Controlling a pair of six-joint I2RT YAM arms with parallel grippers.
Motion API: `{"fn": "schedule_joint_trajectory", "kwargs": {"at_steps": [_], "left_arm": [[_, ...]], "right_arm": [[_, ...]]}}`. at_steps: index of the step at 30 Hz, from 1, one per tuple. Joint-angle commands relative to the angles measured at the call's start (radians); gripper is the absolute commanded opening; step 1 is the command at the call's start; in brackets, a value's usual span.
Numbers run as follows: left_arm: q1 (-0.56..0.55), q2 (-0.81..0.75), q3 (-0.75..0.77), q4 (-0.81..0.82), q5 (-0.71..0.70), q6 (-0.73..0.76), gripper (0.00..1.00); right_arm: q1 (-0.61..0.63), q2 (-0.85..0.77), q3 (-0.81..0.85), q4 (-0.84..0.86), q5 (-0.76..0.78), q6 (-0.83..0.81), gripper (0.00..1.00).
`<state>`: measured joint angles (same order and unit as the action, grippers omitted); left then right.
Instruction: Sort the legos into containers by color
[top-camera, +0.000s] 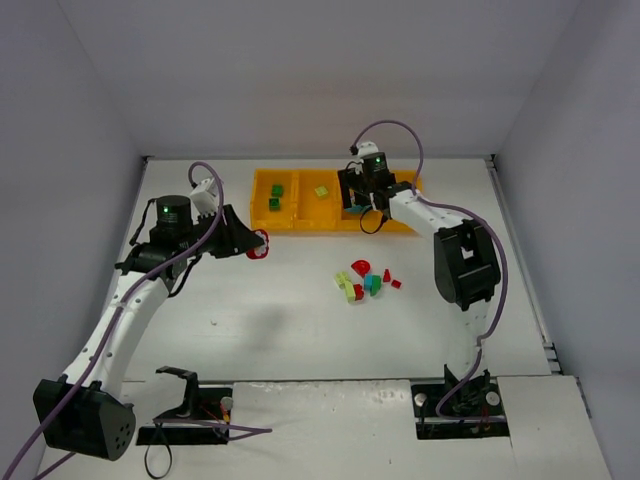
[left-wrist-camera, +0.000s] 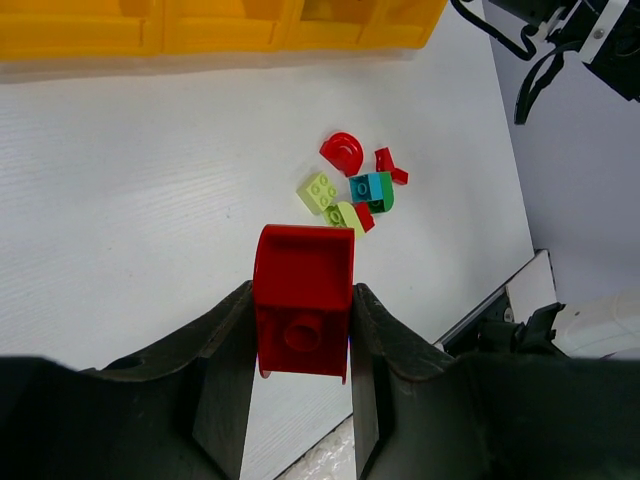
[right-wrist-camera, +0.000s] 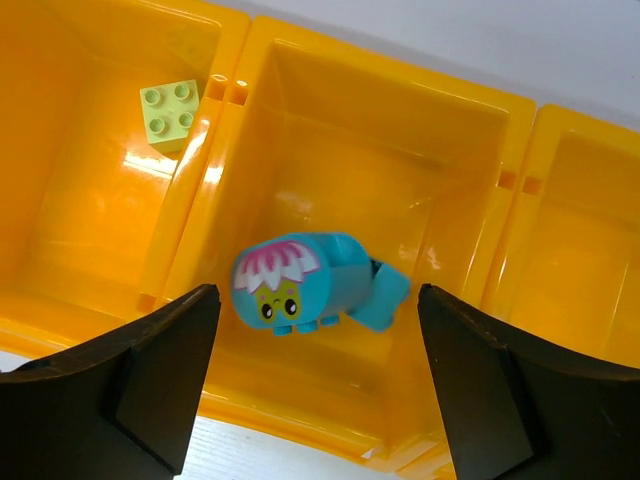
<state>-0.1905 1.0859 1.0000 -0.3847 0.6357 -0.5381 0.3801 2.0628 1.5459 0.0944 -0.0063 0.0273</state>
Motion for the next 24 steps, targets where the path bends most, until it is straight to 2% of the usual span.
{"fn": "schedule_joint_trajectory", "kwargs": {"at_steps": [1,6,11,17,24], "left_arm": [[-0.009,-0.014,0.012,0.093,0.012,-0.033,0.0],[-0.02,-0.012,0.019,0.116,-0.008,-0.049,0.0],[-0.029,0.0,0.015,0.194,-0.034,-0.117,0.0],[-0.062,0.042,0.029,0.316,-0.059,-0.214,0.0],[-0.136,0.092,0.055,0.409,-0.12,-0.287,0.0]], "right_arm": [[-0.003,-0.09,0.028,0.039,0.015,-0.009,0.77],[0.0,-0.196,-0.038,0.027,-0.055,0.003,0.81],[0.035,-0.404,-0.159,0.048,-0.19,0.028,0.81],[0.173,-0.567,-0.282,0.054,-0.29,-0.004,0.78],[0.281,-0.661,-0.342,0.106,-0.347,0.08,0.77]]}}
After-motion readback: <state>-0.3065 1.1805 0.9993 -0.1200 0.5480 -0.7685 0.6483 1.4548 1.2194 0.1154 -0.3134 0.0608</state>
